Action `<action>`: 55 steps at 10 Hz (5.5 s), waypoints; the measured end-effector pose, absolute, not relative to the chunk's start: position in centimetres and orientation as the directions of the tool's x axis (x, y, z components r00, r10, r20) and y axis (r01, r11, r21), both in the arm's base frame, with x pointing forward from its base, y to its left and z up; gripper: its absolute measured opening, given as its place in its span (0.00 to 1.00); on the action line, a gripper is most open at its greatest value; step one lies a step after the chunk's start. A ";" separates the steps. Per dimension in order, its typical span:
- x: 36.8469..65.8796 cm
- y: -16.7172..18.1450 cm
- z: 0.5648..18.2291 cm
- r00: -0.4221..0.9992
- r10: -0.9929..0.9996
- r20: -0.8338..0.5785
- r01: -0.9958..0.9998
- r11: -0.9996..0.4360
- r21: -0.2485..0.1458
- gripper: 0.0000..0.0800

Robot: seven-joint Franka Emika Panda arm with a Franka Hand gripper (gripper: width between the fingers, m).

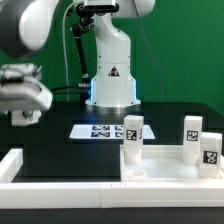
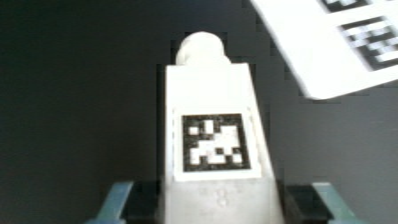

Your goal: Assemble square table

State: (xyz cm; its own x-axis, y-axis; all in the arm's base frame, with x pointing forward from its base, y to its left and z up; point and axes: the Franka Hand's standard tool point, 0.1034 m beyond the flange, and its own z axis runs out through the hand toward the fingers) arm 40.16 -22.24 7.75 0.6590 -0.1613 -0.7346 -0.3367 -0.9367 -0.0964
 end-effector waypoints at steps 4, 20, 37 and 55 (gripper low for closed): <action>41.1 -22.4 9.2 0.757 -0.257 -0.601 -0.367 -0.928 -0.065 0.36; 54.6 -11.8 18.1 0.818 -0.196 0.540 -0.274 -0.960 0.065 0.36; 59.6 -1.6 14.4 0.797 -0.260 0.545 -0.292 -0.956 -0.029 0.36; 61.1 1.5 10.2 0.781 -0.246 0.573 -0.292 -0.956 -0.011 0.36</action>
Offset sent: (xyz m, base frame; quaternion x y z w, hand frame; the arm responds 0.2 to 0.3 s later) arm 0.0000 0.0000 0.0000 0.0000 0.1938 0.0000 0.9810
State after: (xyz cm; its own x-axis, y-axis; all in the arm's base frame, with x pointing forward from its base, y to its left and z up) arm 61.11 1.50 10.23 0.7815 -0.2458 0.5735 -0.2924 -0.9562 -0.0115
